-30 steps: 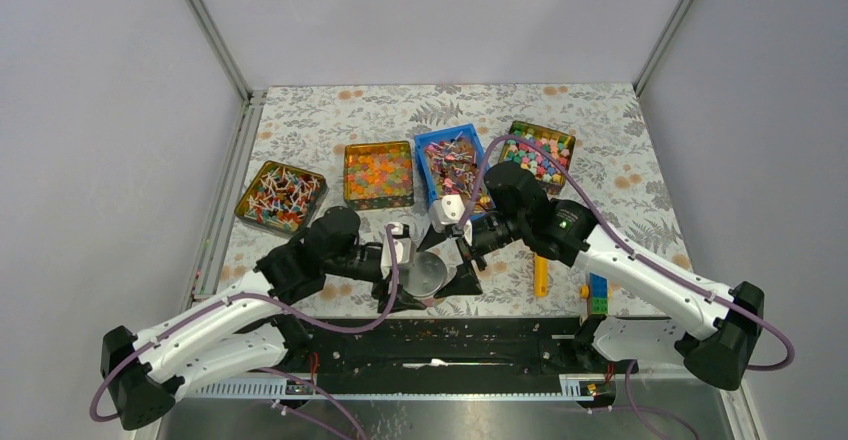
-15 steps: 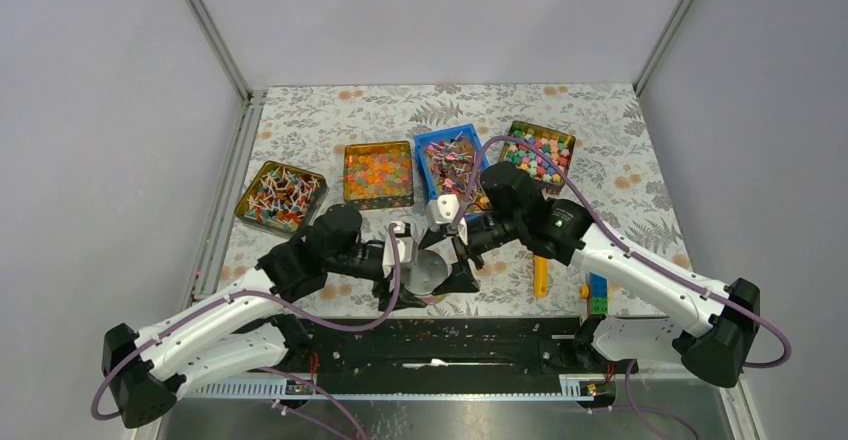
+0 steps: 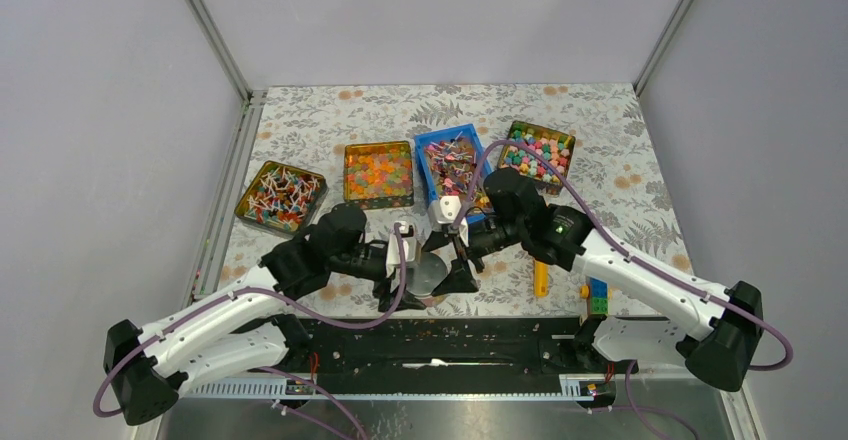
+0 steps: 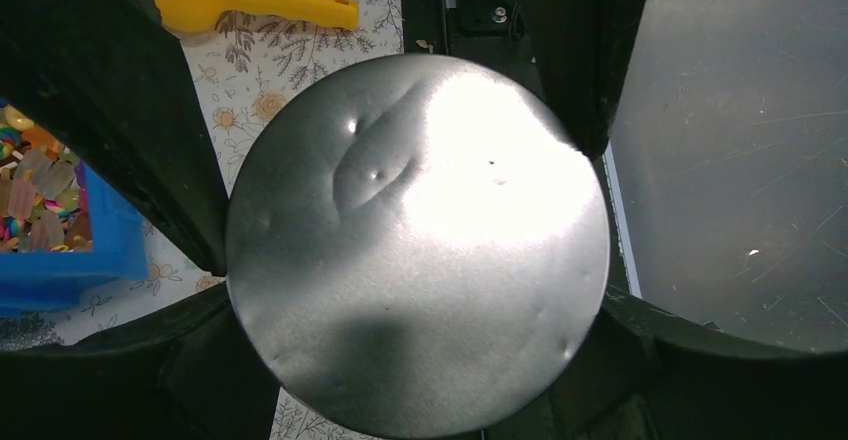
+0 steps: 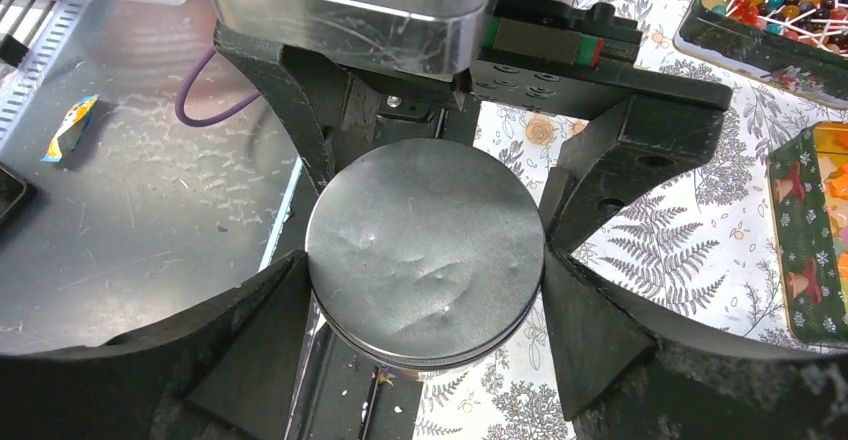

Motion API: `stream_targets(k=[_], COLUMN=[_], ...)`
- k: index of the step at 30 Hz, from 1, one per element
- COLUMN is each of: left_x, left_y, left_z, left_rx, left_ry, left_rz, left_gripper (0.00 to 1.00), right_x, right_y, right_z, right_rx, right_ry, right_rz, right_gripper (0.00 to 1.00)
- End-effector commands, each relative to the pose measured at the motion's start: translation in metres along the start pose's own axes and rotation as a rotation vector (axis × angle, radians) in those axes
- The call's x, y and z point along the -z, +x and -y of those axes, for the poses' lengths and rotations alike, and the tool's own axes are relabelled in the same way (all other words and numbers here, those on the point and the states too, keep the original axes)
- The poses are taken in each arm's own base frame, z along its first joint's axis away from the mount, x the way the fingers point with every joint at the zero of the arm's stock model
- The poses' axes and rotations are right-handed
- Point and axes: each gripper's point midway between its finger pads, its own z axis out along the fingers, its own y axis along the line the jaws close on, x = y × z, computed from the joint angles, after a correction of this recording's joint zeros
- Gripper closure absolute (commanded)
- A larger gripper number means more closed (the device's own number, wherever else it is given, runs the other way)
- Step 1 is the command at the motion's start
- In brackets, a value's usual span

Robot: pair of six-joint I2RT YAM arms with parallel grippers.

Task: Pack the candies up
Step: Screw the bottle lid onto the packing bottle.

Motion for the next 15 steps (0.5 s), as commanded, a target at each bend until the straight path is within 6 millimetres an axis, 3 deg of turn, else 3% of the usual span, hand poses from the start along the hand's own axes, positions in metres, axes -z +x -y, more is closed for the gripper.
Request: stream_targets(k=[1, 5, 7, 8, 15], left_x=[0.005, 0.005, 0.005, 0.005, 0.005], left_y=[-0.071, -0.077, -0.079, -0.079, -0.089], left_z=[-0.015, -0.026, -0.033, -0.038, -0.062], left_rx=[-0.157, -0.148, -0.140, -0.134, -0.106], left_ry=[-0.059, -0.115, -0.151, -0.169, -0.278], left_rz=[0.193, 0.213, 0.214, 0.211, 0.224], left_gripper=[0.65, 0.65, 0.66, 0.65, 0.68], right_x=[-0.003, -0.007, -0.009, -0.012, -0.028], right_y=[0.005, 0.011, 0.014, 0.016, 0.022], right_z=[0.025, 0.030, 0.036, 0.038, 0.049], right_rx=[-0.049, -0.089, -0.115, -0.130, -0.174], right_ry=[0.132, 0.184, 0.236, 0.258, 0.398], right_rz=[0.011, 0.003, -0.003, -0.005, -0.051], right_gripper=[0.47, 0.69, 0.94, 1.00, 1.00])
